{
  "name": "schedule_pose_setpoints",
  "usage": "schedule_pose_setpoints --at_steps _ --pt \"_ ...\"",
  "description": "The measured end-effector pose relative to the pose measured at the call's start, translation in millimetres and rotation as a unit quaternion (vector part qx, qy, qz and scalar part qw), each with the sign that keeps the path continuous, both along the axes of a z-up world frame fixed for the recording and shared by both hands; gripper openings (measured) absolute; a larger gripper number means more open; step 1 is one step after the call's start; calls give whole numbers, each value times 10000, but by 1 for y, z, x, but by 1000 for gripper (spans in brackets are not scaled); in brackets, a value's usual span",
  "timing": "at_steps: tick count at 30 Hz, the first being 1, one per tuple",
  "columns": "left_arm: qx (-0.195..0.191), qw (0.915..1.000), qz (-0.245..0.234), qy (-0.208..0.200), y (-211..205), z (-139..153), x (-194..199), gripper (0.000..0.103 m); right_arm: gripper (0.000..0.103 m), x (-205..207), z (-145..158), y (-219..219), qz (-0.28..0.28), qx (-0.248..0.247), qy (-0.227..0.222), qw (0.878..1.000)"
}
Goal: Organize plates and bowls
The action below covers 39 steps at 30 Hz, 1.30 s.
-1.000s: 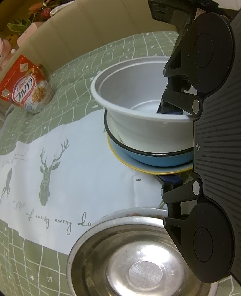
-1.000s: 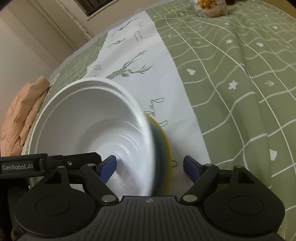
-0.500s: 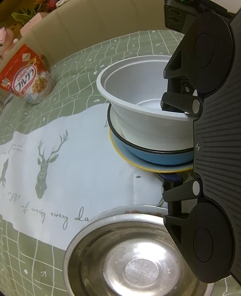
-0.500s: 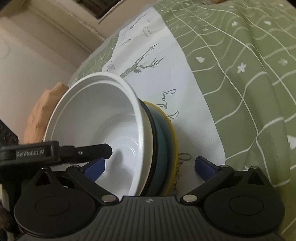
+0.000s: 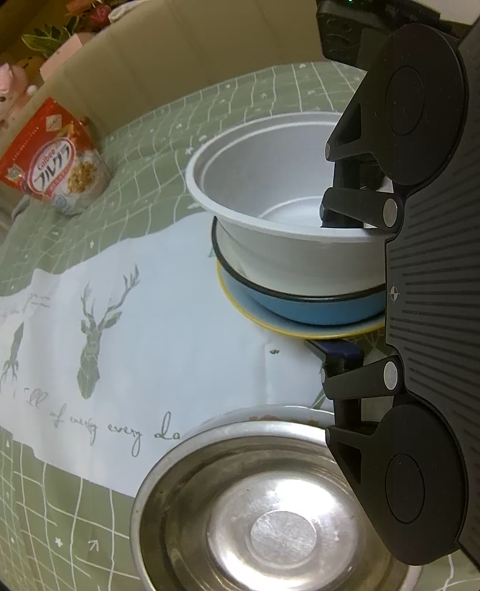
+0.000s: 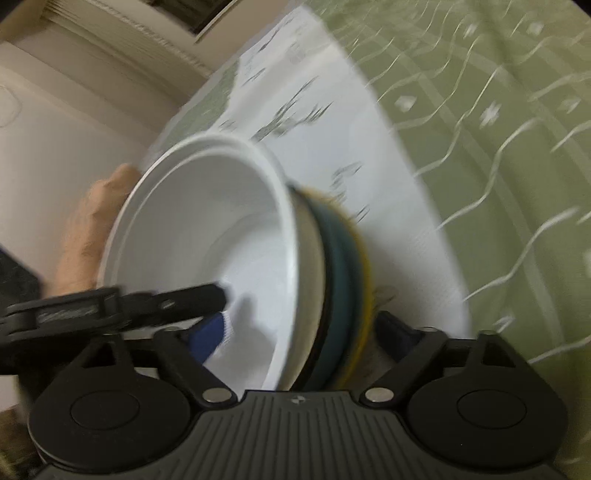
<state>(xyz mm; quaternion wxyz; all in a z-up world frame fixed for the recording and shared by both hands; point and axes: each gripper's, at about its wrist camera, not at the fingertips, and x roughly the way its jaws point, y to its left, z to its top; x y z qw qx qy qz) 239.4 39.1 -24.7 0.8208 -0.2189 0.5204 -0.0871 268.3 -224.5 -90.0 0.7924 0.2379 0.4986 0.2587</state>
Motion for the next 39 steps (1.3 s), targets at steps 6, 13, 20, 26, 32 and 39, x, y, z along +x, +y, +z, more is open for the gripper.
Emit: schedule_pose_setpoints --at_steps 6,13,20,26,32,39 --pt "204 9996 -167 39 -3 -2 2 53 62 14 10 7 62 -509 -6 9987" --pt "208 9996 -160 38 -1 -6 2 55 61 12 25 34 582 -936 -349 9933" --pt "-91 9997 -237 64 8 -6 0 56 69 13 22 29 403 -818 -49 9958" --pt "-171 9997 -111 121 27 -5 -9 55 69 10 30 49 482 -962 -122 9941" --pt "223 9997 -98 82 27 4 -17 55 68 13 24 61 698 -844 71 9940" --pt "535 9983 -245 -19 8 11 -12 58 67 20 18 46 656 -670 337 9950"
